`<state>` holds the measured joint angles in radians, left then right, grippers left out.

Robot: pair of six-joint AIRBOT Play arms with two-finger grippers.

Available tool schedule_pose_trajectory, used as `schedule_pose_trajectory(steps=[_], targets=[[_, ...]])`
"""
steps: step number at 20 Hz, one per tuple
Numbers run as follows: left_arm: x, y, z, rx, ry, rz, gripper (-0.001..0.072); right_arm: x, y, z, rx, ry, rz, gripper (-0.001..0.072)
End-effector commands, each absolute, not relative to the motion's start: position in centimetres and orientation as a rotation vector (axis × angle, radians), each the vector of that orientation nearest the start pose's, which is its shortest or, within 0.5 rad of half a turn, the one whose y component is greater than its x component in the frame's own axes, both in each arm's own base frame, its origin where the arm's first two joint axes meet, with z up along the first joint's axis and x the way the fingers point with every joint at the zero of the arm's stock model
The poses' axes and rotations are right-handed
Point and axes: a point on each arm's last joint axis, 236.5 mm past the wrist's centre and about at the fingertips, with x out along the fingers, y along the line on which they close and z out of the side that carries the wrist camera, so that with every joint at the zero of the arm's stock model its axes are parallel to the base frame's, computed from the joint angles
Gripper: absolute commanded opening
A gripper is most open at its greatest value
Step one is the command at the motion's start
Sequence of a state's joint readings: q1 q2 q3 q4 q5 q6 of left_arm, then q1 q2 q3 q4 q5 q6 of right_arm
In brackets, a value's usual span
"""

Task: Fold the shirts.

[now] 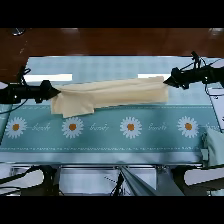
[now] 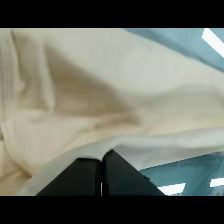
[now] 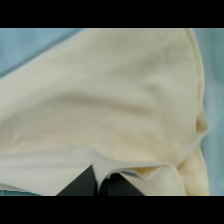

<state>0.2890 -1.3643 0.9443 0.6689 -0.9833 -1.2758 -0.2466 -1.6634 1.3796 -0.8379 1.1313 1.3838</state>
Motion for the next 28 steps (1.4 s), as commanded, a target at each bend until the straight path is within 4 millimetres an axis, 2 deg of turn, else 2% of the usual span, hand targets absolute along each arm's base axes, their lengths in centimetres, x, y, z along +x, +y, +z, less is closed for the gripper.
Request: schedule_pose_trajectory(steps=[1,3,4,5,6,7,9,10,11,13,15,16,17,18,21,23,25,26,27,28], targets=[[45.8,-3.2,-2.2,-0.875,1.111,-0.21,0.0022,52.1,2.3,-2.9,0.743,1.175,0.225,0.0021],[47.2,-3.8,-3.5,-0.866,1.139,-0.234,0.0024,54.2,2.8,-3.4,0.799,1.131,0.252,0.0025],[47.8,-4.1,-4.1,-0.861,1.144,-0.237,0.0061,54.9,3.0,-3.9,0.84,1.119,0.255,0.0084],[48.3,-4.2,-4.4,-0.856,1.141,-0.237,0.0249,55.2,3.4,-4.4,0.879,1.118,0.263,0.0201],[48.9,-4.0,-4.1,-0.851,1.129,-0.239,0.053,55.5,3.3,-4.6,0.9,1.113,0.265,0.0387],[49.5,-3.5,-3.4,-0.853,1.111,-0.236,0.0704,55.6,2.8,-4.5,0.887,1.101,0.269,0.0625],[49.6,-1.0,-1.0,-0.877,1.105,-0.228,0.0703,55.4,0.6,-3.2,0.861,1.09,0.287,0.0628],[48.7,0.5,-0.4,-0.883,1.144,-0.208,0.0703,55.0,-0.7,-2.5,0.865,1.093,0.291,0.0628],[46.9,2.5,-0.3,-0.873,1.215,-0.165,0.0703,54.3,-2.2,-2.1,0.87,1.108,0.287,0.0628],[41.6,6.9,-1.6,-0.792,1.388,-0.002,0.0702,52.1,-4.7,-3.1,0.876,1.186,0.245,0.0628],[37.4,11.2,-2.0,-0.697,1.451,0.199,0.0702,50.1,-6.2,-5.3,0.818,1.286,0.183,0.0628],[36.9,12.2,-1.6,-0.687,1.4,0.248,0.0703,49.8,-6.0,-5.9,0.805,1.309,0.184,0.0628],[37.3,12.3,-0.6,-0.709,1.304,0.254,0.0703,49.7,-5.7,-6.5,0.805,1.321,0.189,0.0628],[37.9,11.2,0.5,-0.716,1.215,0.21,0.0703,49.7,-5.1,-7.4,0.809,1.339,0.199,0.0628],[38.3,4.4,4.0,-0.726,0.992,-0.007,0.0703,48.7,-1.8,-9.8,0.816,1.438,0.266,0.0628],[37.0,-0.7,4.7,-0.736,0.964,-0.137,0.0702,47.7,1.2,-10.7,0.78,1.509,0.343,0.0628],[35.7,-4.5,4.3,-0.707,1.0,-0.225,0.0703,47.6,3.9,-10.8,0.729,1.529,0.395,0.0598],[35.5,-6.0,4.1,-0.688,1.021,-0.261,0.0702,47.7,4.9,-10.7,0.712,1.533,0.409,0.0411],[35.4,-7.3,3.8,-0.672,1.04,-0.291,0.0699,47.7,5.4,-10.3,0.703,1.534,0.419,0.0076],[35.2,-8.4,3.5,-0.66,1.058,-0.315,0.0639,47.8,5.7,-9.4,0.697,1.526,0.427,0.0021]])
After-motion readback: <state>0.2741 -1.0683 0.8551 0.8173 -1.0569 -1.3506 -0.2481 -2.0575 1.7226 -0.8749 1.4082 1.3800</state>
